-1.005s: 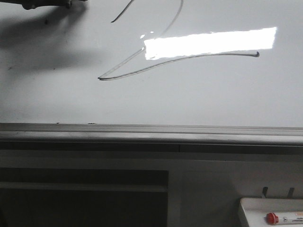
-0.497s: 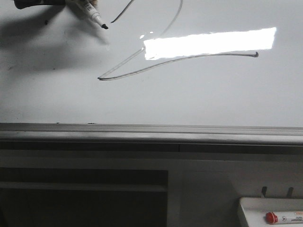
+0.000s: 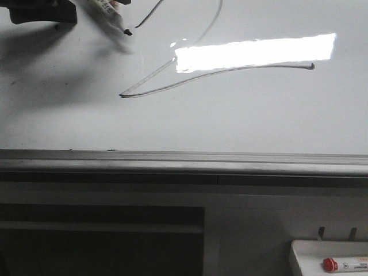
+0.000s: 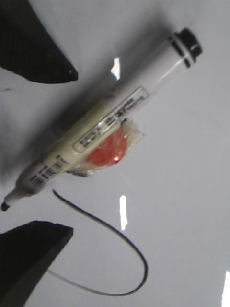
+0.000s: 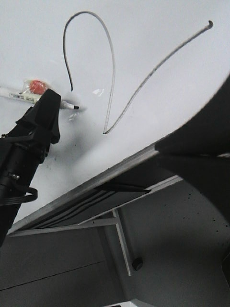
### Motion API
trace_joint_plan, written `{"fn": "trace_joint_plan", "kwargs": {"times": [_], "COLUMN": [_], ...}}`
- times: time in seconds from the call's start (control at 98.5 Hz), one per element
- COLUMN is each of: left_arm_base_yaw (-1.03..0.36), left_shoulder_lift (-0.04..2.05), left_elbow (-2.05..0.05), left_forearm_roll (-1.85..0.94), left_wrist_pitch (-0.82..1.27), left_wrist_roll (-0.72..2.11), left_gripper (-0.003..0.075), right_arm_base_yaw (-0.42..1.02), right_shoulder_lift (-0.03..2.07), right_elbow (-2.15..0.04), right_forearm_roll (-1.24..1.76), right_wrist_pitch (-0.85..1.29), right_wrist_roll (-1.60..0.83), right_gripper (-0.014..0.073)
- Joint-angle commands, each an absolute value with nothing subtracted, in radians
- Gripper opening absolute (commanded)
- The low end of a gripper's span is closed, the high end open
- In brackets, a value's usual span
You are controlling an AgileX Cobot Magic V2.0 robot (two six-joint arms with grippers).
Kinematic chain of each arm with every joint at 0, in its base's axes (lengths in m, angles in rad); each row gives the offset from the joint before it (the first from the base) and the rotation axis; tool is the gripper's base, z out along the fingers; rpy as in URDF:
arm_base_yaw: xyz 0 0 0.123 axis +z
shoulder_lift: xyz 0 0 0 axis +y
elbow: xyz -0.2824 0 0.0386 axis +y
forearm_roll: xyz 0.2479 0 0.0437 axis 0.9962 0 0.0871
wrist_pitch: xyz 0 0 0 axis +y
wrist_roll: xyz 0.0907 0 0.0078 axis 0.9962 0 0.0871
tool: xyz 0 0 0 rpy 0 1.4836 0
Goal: Write number 2 on whiteboard
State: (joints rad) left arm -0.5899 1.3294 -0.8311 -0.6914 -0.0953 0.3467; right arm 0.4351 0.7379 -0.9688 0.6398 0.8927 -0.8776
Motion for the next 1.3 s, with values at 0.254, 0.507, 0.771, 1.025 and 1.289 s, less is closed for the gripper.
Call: {"fn": "trace_joint_plan", "kwargs": {"times": [0.254,0.507,0.771,1.025,1.289], "left_arm_base_yaw": [-0.576,-0.576,-0.576,-0.576,-0.576], "left_shoulder_lift": [1.236,1.036,0.641,0.222,0.053], "left_elbow": [-0.82,-0.817,-0.817,-0.714,-0.568], "left_forearm_roll": [-0.708,-0.506,-0.223,-0.154,-0.138], "left_wrist_pitch": [-0.049,0.088,0.552,0.666,0.507], "left_wrist_roll": [0.34,0.34,0.34,0.288,0.288], "left_gripper": [0.0498,0.0436,0.0252,-0.002,-0.002], "right_arm_base_yaw": [0.429,0.429,0.429,0.429,0.429], "right_shoulder_lift": [0.732,0.662,0.512,0.293,0.171], "right_elbow": [-0.991,-0.991,-0.976,-0.712,-0.485], "right_forearm_roll": [0.665,0.665,0.621,0.631,0.67], "right_wrist_pitch": [0.852,0.815,0.757,0.391,0.158], "right_wrist_roll": [-0.876,-0.876,-0.871,-0.785,-0.772], "right_gripper": [-0.006,-0.006,-0.006,-0.006,-0.006]}}
